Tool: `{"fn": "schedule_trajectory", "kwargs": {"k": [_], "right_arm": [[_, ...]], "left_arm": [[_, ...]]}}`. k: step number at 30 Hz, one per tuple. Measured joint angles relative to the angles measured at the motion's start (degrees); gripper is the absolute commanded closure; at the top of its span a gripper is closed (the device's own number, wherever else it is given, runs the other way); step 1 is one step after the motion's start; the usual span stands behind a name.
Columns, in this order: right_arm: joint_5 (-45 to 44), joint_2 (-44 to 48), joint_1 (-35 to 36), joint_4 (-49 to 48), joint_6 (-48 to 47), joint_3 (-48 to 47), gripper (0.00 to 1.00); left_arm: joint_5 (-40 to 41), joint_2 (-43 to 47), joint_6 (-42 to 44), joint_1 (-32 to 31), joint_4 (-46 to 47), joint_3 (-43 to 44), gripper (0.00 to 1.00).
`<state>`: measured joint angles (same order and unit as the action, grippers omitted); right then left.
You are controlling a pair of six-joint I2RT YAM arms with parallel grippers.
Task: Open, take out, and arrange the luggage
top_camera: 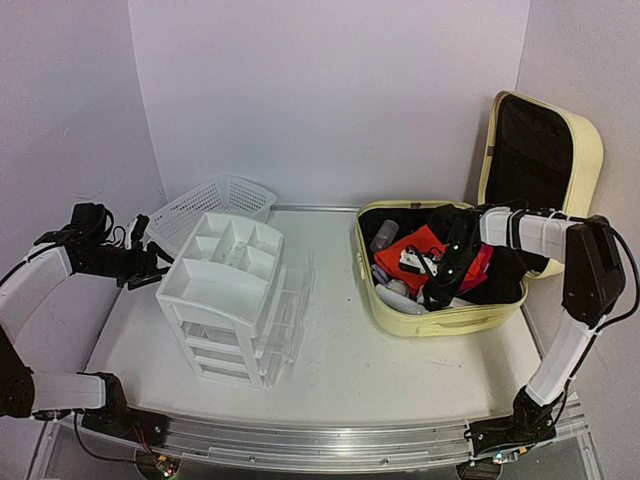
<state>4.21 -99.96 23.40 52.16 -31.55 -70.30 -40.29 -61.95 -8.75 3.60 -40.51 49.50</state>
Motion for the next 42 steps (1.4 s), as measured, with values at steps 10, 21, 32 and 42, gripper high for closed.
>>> {"fn": "schedule_trajectory", "kwargs": {"k": [10,21,32,42], "right_arm": [[-0.13,5.73,0.0,-2.23,1.53,0.83,0.62],[0.74,12.52,0.0,-3.26,12.26,-1.11,0.68],[2.58,17.86,0.02,-3.74,16.61,-1.81,0.59],[4.92,10.71,0.04,-4.02,16.06,-1.2,0.33]], "left_arm": [[0.0,-0.17,0.0,0.0,0.0,0.0,0.27],[0.0,-0.59,0.0,0.0,0.0,0.0,0.27],[0.0,-0.96,0.0,0.0,0.0,0.0,0.27],[-0.02,-1.09,0.0,0.0,0.02,0.0,0.27]]}}
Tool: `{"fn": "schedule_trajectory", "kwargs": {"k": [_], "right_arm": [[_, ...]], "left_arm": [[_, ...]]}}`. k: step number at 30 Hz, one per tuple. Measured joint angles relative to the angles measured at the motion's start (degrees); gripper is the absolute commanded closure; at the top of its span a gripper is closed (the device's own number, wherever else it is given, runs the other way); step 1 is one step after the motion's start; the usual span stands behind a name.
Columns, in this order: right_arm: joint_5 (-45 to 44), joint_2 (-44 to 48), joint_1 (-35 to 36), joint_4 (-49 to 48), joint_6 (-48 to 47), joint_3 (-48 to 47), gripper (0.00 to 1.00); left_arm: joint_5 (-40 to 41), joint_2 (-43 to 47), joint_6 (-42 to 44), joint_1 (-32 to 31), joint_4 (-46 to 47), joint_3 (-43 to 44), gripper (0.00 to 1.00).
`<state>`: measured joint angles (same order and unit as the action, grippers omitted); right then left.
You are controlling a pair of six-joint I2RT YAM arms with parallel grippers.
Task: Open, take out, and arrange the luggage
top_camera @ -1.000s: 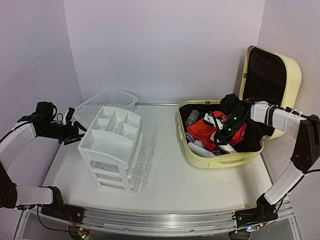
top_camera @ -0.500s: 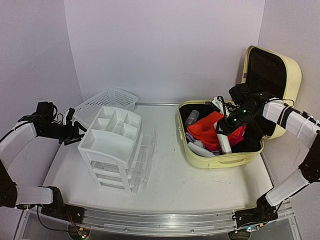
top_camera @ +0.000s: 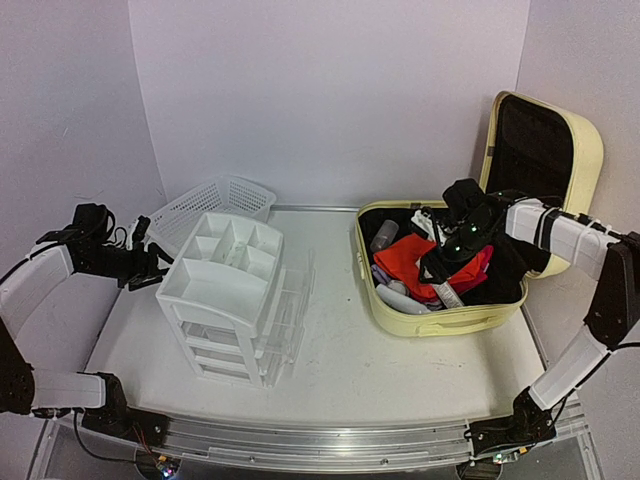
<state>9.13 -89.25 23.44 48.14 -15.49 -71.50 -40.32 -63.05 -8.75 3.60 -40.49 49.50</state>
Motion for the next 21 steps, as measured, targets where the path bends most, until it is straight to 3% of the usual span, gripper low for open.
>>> {"fn": "schedule_trajectory", "kwargs": {"k": [9,21], "right_arm": [[-10.29,-5.22,-0.37,-2.25,4.66,-0.26,0.31],[-17.64,-16.35,-1.03,-7.15,6.73,-4.5,0.47]], "left_arm": [[0.0,-0.02,0.0,0.0,-0.02,0.0,0.27],[-0.07,-0.02,0.02,0.0,0.0,0.0,0.27]]}}
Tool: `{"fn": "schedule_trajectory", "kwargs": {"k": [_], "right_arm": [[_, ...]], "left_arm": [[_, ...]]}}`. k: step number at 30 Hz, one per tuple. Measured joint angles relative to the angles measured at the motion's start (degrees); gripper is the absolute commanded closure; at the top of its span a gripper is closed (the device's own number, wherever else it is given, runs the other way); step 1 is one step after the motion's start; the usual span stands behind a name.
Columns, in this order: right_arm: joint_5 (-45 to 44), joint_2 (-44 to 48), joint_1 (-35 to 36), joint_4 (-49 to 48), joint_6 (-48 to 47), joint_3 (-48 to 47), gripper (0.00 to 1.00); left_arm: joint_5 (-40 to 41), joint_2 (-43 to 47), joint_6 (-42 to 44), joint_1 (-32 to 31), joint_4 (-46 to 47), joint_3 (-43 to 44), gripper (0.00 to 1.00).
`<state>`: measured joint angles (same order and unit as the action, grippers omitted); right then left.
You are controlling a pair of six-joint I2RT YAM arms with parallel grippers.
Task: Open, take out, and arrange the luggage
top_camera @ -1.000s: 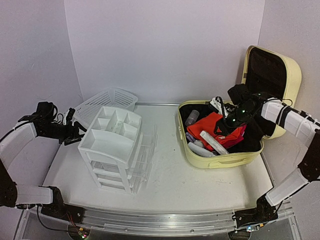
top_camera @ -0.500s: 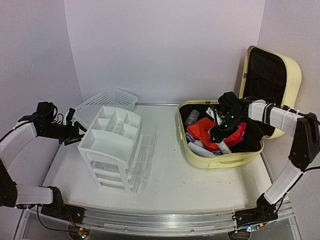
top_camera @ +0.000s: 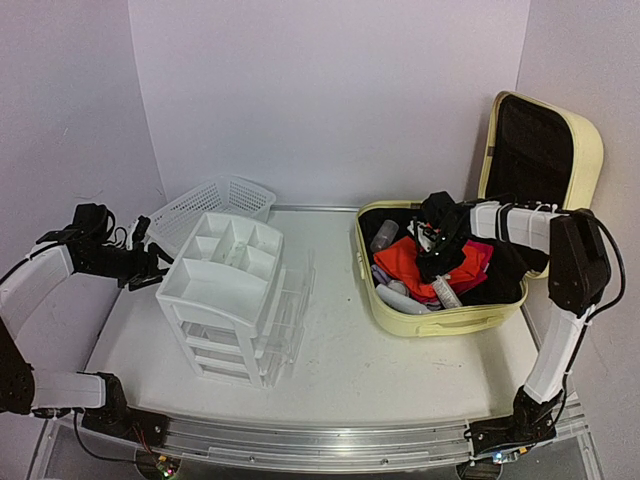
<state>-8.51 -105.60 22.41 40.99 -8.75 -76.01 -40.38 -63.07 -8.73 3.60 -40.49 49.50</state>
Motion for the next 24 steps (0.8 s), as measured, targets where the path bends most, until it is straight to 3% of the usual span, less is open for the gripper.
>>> {"fn": "schedule_trajectory", "kwargs": {"k": [6,13,24], "right_arm": [[-0.79,-1.29,0.0,-0.92,0.94,-0.9,0.67],[-0.79,1.33,0.0,0.85,1.75,-0.83,0.68],[2.86,20.06,-0.07,4.48,0.35,0.57,0.71]], "left_arm": [[-0.02,0.0,0.02,0.0,0.0,0.0,0.27],[-0.11,-0.52,0.02,0.0,0.0,0.0,0.27],[-0.11,-1.86,0.04,0.0,0.0,0.0,0.27]]}}
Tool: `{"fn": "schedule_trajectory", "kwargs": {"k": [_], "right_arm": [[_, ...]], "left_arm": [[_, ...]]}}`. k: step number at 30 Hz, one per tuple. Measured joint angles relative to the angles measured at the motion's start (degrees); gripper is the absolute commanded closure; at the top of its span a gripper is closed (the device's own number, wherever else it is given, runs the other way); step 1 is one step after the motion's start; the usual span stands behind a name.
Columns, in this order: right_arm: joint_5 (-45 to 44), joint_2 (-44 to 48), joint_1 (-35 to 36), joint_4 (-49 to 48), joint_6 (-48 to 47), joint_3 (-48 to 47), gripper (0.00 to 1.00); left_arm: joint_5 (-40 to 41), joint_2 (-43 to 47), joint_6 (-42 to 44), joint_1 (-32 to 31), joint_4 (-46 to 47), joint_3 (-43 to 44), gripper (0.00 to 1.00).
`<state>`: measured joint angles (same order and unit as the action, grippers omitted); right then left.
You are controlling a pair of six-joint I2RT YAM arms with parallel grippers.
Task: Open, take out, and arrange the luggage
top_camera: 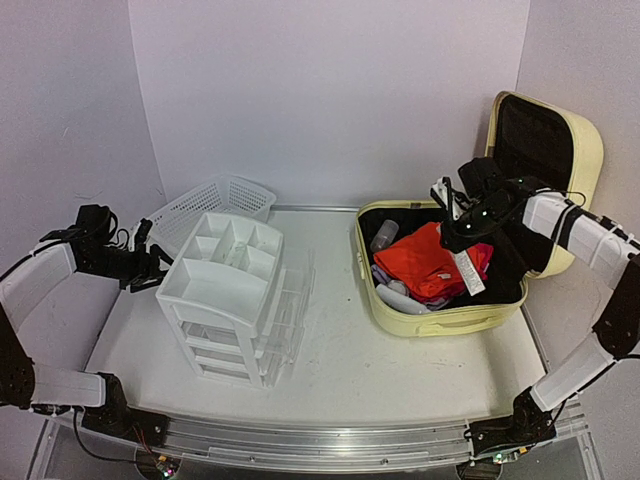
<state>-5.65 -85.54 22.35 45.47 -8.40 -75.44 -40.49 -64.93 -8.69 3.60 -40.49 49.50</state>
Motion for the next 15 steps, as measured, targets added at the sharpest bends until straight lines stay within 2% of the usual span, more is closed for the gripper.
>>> {"fn": "schedule_trajectory", "kwargs": {"k": [3,6,10,13,15], "right_arm": [[8.2,0.79,-0.15,1.05,4.46,-3.15,0.71],[17.88,1.38,0.07,-2.27,13.14,-4.22,0.7],[27.74,2.97,2.58,-15.47,31.08,-1.31,0.65],[29.31,2.69,7.41,-24.96,42.77,-0.02,0.56],[28.92,1.57,12.33,-30.49,49.46,-0.33,0.54]], "left_arm": [[0.04,-0.02,0.0,0.0,0.0,0.0,0.27],[0.07,-0.02,-0.02,0.0,0.0,0.0,0.27],[0.04,-0.09,-0.02,0.0,0.0,0.0,0.27],[0.02,-0.07,-0.02,0.0,0.0,0.0,0.27],[-0.02,-0.07,-0.02,0.0,0.0,0.0,0.27]]}}
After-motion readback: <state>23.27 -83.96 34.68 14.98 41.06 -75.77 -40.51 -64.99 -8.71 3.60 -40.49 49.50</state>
